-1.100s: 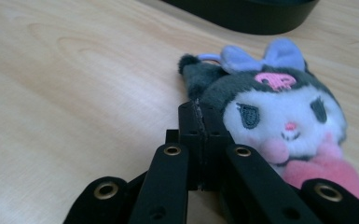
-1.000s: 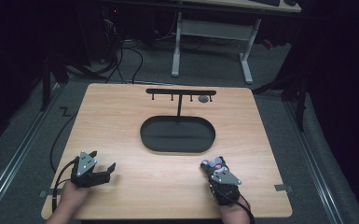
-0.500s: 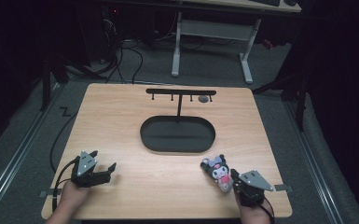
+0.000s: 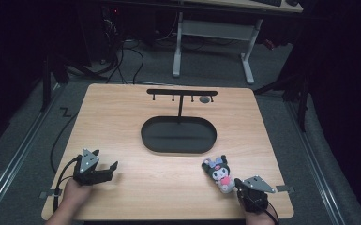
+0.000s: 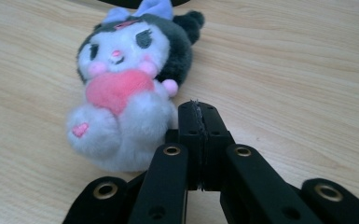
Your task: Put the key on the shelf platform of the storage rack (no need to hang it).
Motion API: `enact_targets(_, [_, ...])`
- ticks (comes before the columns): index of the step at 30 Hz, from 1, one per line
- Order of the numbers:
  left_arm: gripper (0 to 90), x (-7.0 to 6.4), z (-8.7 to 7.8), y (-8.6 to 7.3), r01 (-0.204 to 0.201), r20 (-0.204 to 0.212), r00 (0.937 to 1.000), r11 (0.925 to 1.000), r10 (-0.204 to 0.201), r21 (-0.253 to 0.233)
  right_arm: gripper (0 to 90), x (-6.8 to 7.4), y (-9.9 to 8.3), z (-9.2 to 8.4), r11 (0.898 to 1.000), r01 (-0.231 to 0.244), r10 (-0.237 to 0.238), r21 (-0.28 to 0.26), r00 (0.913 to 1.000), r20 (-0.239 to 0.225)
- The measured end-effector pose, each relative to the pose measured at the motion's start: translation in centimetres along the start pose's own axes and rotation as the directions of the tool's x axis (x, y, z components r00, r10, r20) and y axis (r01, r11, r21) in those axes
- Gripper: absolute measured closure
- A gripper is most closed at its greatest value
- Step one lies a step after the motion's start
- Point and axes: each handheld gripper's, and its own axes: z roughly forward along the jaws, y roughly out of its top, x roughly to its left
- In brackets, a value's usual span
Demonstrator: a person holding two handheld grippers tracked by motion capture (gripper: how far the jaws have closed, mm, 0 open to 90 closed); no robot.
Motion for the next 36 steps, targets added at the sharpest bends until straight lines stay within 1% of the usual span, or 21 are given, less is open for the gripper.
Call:
enact_targets(6, [15.4, -0.1, 0.0, 0.0, -0.003, 0.004, 1.0, 1.0, 0.003, 0.001, 89.5, 0.8, -0.1, 0.0, 1.0, 0.023, -0.022, 0.014, 0.9993, -0.03])
enact_targets(11, [15.4, -0.1, 0.0, 0.0, -0.006, 0.005, 1.0, 1.0, 0.006, 0.002, 89.0, 0.8, 0.0, -0.1, 1.0, 0.02, -0.02, 0.006, 0.9994, -0.029])
enact_targets(17, [15.4, -0.1, -0.1, -0.1, -0.009, 0.007, 0.9999, 1.0, 0.009, 0.003, 88.4, 0.0, 0.0, -0.2, 1.0, -0.004, 0.004, 0.0, 0.9999, -0.017])
enact_targets(20, [15.4, -0.2, -0.1, -0.1, -0.013, 0.005, 0.9999, 0.9999, 0.013, 0.001, 88.5, -0.5, -0.1, -0.2, 1.0, -0.028, 0.028, 0.004, 0.9996, -0.011])
enact_targets(21, [15.4, -0.2, -0.1, -0.1, -0.013, 0.005, 0.9999, 0.9999, 0.013, 0.001, 88.5, -0.5, -0.1, -0.2, 1.0, -0.028, 0.028, 0.004, 0.9996, -0.011])
enact_targets(24, [15.4, -0.2, -0.1, -0.1, -0.012, 0.004, 0.9999, 0.9999, 0.012, 0.002, 88.5, -1.0, 0.0, -0.2, 0.999, -0.049, 0.049, 0.005, 0.9988, 0.0])
enact_targets(27, [15.4, -0.2, -0.1, -0.1, -0.015, 0.005, 0.9999, 0.9999, 0.015, 0.003, 88.1, -1.4, 0.0, -0.1, 0.996, -0.084, 0.084, 0.011, 0.9964, -0.007])
enact_targets(29, [15.4, -0.2, -0.2, -0.2, -0.016, 0.006, 0.9999, 0.9999, 0.016, 0.0, 87.4, -1.6, 0.0, 0.0, 0.995, -0.094, 0.094, 0.031, 0.9954, -0.014])
enact_targets(30, [15.4, -0.3, -0.2, -0.2, -0.015, 0.007, 0.9999, 0.9999, 0.015, -0.001, 87.4, -1.9, 0.1, 0.2, 0.993, -0.098, 0.1, 0.064, 0.9948, -0.019])
enact_targets(31, [15.4, -0.2, -0.2, -0.2, -0.014, 0.007, 0.9999, 0.9999, 0.014, -0.002, 87.4, -1.9, 0.1, 0.2, 0.993, -0.098, 0.1, 0.064, 0.9948, -0.019])
enact_targets(32, [15.4, -0.2, -0.2, -0.2, -0.013, 0.009, 0.9999, 0.9999, 0.013, -0.003, 87.4, -2.1, 0.1, 0.3, 0.992, -0.098, 0.1, 0.077, 0.9948, -0.02])
enact_targets(33, [15.4, -0.2, -0.2, -0.2, -0.012, 0.012, 0.9999, 0.9999, 0.012, -0.004, 87.3, -2.5, 0.2, 0.3, 0.988, -0.111, 0.114, 0.106, 0.9933, -0.021])
enact_targets(34, [15.4, -0.2, -0.2, -0.2, -0.012, 0.011, 0.9999, 0.9999, 0.012, -0.006, 87.3, -2.5, 0.2, 0.3, 0.988, -0.111, 0.114, 0.106, 0.9933, -0.021])
enact_targets(36, [15.4, -0.2, -0.2, -0.2, -0.013, 0.011, 0.9999, 0.9999, 0.013, -0.006, 86.9, -2.7, 0.2, 0.3, 0.986, -0.106, 0.108, 0.13, 0.994, -0.015])
